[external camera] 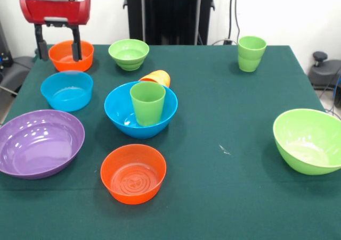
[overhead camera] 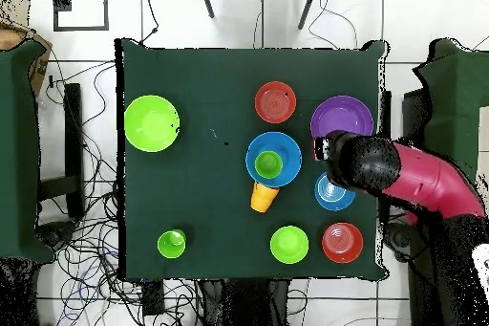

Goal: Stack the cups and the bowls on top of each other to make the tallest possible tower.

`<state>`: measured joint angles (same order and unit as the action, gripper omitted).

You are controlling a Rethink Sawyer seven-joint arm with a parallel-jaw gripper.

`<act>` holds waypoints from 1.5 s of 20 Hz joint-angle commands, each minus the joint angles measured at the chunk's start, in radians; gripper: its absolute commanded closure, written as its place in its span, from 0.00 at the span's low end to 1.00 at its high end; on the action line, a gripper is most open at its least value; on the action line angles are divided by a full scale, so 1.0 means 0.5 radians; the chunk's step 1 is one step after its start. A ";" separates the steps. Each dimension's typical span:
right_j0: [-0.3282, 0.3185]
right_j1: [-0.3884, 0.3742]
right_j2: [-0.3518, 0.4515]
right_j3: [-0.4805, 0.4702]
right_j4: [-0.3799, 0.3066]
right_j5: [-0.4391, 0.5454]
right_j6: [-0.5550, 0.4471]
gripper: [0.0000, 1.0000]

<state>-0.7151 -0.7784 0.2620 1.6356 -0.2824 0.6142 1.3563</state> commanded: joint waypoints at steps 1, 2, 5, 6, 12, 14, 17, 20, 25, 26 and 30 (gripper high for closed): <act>0.155 0.222 0.000 -0.146 -0.047 0.035 0.224 0.00; 0.170 0.236 -0.012 -0.154 -0.057 0.028 0.232 0.00; 0.196 0.268 -0.040 -0.163 -0.067 -0.006 0.246 0.00; 0.213 0.284 -0.060 -0.171 -0.083 0.013 0.242 0.00; 0.250 0.313 -0.110 -0.177 -0.109 -0.008 0.235 0.00; 0.273 0.354 -0.133 -0.191 -0.117 -0.039 0.258 0.00; 0.315 0.445 -0.167 -0.228 -0.118 -0.110 0.309 0.00; 0.321 0.495 -0.165 -0.237 -0.094 -0.147 0.296 0.00; 0.338 0.500 -0.174 -0.229 -0.084 -0.253 0.293 0.00; 0.343 0.505 -0.172 -0.231 -0.075 -0.266 0.302 0.00; 0.370 0.586 -0.202 -0.254 -0.076 -0.310 0.298 0.00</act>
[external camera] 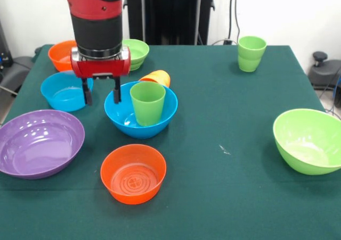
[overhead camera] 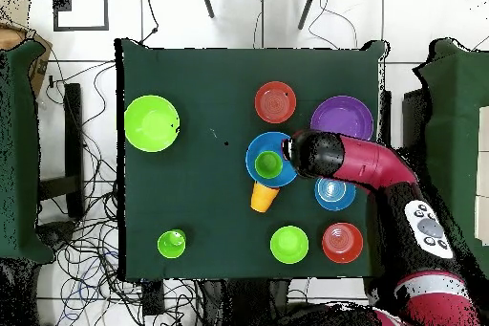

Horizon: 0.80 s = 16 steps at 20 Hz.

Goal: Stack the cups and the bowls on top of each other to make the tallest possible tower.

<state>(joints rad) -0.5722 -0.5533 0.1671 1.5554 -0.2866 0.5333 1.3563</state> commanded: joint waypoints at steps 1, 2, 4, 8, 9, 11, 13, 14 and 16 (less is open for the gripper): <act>0.075 0.155 -0.015 -0.077 -0.082 -0.188 0.284 0.00; 0.072 0.170 -0.019 -0.069 -0.087 -0.226 0.282 0.00; 0.083 0.191 -0.036 -0.065 -0.086 -0.273 0.296 0.00; 0.122 0.192 -0.050 -0.132 -0.015 -0.235 0.308 0.00; 0.132 0.186 -0.052 -0.153 -0.002 -0.217 0.304 0.00; 0.166 0.200 -0.069 -0.210 0.027 -0.159 0.310 0.00; 0.186 0.214 -0.082 -0.249 0.046 -0.127 0.322 0.00; 0.192 0.222 -0.084 -0.267 0.056 -0.116 0.324 0.00; 0.196 0.218 -0.088 -0.267 0.064 -0.114 0.322 0.00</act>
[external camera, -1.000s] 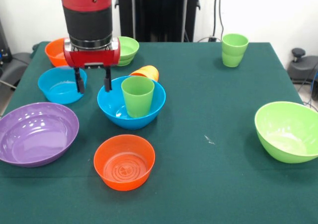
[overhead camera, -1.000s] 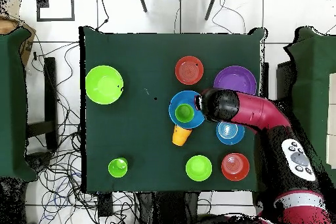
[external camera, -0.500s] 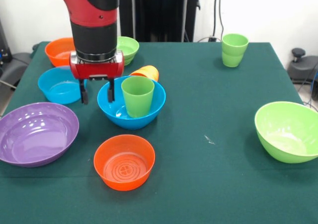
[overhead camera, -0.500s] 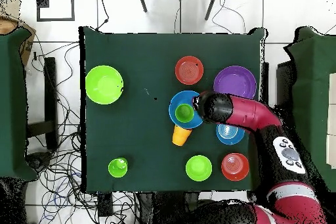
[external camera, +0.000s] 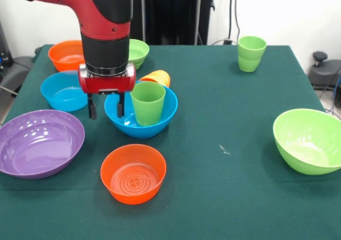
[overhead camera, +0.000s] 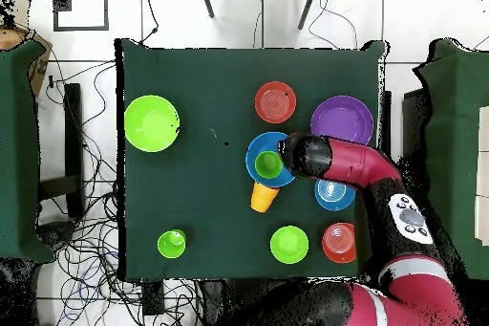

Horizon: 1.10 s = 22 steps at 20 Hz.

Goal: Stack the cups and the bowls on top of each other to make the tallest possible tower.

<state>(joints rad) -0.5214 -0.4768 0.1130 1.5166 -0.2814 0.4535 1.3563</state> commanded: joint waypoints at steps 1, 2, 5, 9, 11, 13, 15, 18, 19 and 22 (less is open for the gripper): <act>0.098 0.063 0.016 -0.196 0.058 0.053 0.318 0.00; 0.106 0.063 0.014 -0.209 0.062 0.053 0.319 0.00; 0.128 0.053 0.005 -0.252 0.080 0.089 0.314 0.00; 0.133 -0.016 0.003 -0.298 0.134 0.254 0.269 0.00; 0.133 -0.045 0.003 -0.318 0.165 0.324 0.251 0.00; 0.141 -0.040 -0.008 -0.341 0.181 0.349 0.247 0.00; 0.153 -0.030 -0.020 -0.375 0.197 0.373 0.253 0.00; 0.163 -0.021 -0.028 -0.428 0.223 0.430 0.253 0.00; 0.161 -0.023 -0.027 -0.432 0.236 0.436 0.252 0.00; 0.170 -0.011 -0.036 -0.465 0.256 0.476 0.251 0.00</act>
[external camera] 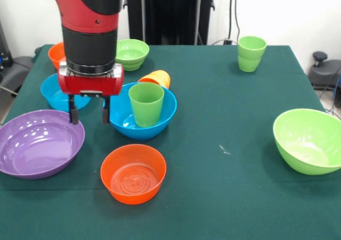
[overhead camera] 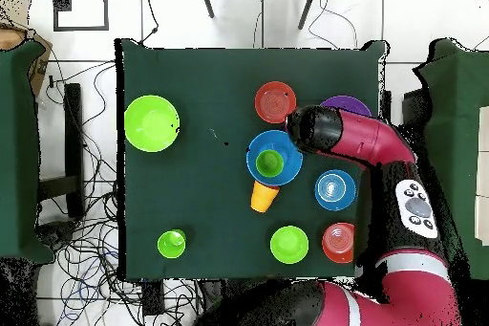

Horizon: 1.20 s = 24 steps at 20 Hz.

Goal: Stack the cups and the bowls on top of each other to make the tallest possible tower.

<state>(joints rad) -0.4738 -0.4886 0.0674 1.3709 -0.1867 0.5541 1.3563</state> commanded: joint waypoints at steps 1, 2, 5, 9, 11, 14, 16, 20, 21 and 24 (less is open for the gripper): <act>0.070 0.005 0.059 -0.172 0.073 0.287 0.246 0.00; 0.067 -0.001 0.061 -0.169 0.078 0.292 0.242 0.00; 0.074 0.000 0.051 -0.166 0.085 0.281 0.255 0.00; 0.104 0.054 0.026 -0.238 0.115 0.299 0.300 0.00; 0.122 0.074 0.006 -0.246 0.114 0.283 0.309 0.00; 0.148 0.119 -0.020 -0.266 0.108 0.238 0.331 0.00; 0.164 0.141 -0.039 -0.277 0.108 0.219 0.346 0.00; 0.193 0.182 -0.076 -0.297 0.109 0.183 0.364 0.00; 0.199 0.191 -0.083 -0.305 0.113 0.177 0.366 0.00; 0.212 0.213 -0.101 -0.320 0.127 0.180 0.369 0.00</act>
<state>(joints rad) -0.3981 -0.4539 -0.0010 1.2384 -0.1407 0.5849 1.3563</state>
